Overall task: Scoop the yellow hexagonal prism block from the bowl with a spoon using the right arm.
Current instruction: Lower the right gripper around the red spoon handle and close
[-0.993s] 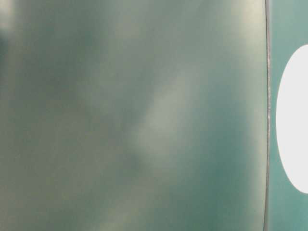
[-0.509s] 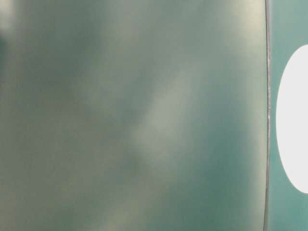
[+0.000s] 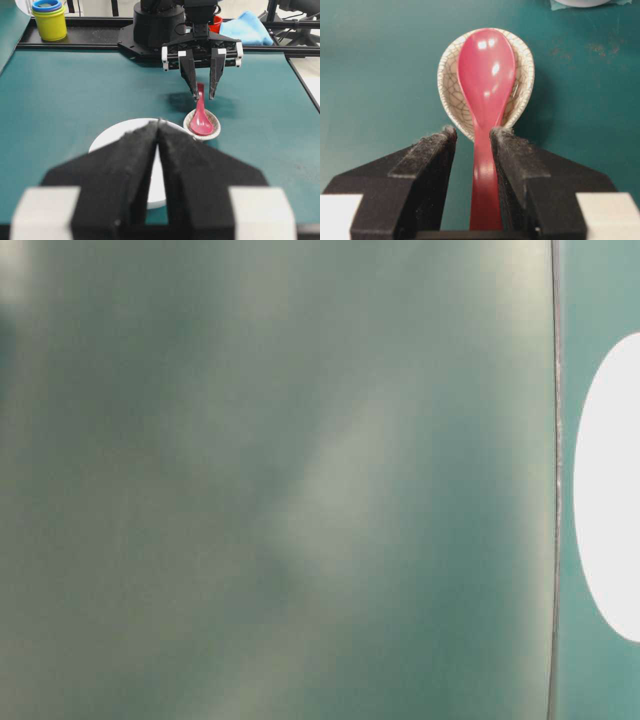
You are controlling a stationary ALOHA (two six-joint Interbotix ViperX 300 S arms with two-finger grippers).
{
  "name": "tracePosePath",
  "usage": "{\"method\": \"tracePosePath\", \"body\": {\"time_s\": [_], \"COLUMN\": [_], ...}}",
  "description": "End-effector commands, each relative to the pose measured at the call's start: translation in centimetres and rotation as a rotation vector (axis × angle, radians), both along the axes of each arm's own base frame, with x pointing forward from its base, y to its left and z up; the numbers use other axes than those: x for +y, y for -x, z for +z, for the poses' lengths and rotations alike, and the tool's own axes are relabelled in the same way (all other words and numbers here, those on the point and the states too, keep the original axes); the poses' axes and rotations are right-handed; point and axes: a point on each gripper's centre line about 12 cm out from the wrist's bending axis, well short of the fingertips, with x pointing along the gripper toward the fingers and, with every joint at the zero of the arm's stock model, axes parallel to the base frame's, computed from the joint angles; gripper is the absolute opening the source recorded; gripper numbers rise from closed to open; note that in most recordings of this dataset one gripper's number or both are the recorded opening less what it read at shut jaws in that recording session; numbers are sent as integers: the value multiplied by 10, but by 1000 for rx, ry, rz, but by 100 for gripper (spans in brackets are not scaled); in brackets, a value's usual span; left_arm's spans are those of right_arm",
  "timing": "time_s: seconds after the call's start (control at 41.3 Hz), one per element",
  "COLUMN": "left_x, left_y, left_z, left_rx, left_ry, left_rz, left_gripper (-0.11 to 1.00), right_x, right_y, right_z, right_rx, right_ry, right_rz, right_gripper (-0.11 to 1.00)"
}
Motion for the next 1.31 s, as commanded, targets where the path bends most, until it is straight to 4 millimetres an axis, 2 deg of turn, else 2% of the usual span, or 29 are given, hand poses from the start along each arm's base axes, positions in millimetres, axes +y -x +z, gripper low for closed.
{"method": "tracePosePath", "body": {"time_s": [0.0,0.339,1.284], "left_x": [0,0,0], "left_y": [-2,-2,-2], "left_z": [12,11,9], "left_rx": [-29,-26,-8], "left_ry": [-3,-5,-5], "left_rz": [-2,-2,0], "left_gripper": [9,9,9], "right_x": [0,-5,-3], "right_y": [-2,0,-1], "right_z": [5,3,-7], "right_rx": [-22,-3,40], "right_ry": [-15,-17,3], "right_rz": [-8,-43,-38], "right_gripper": [42,42,42]}}
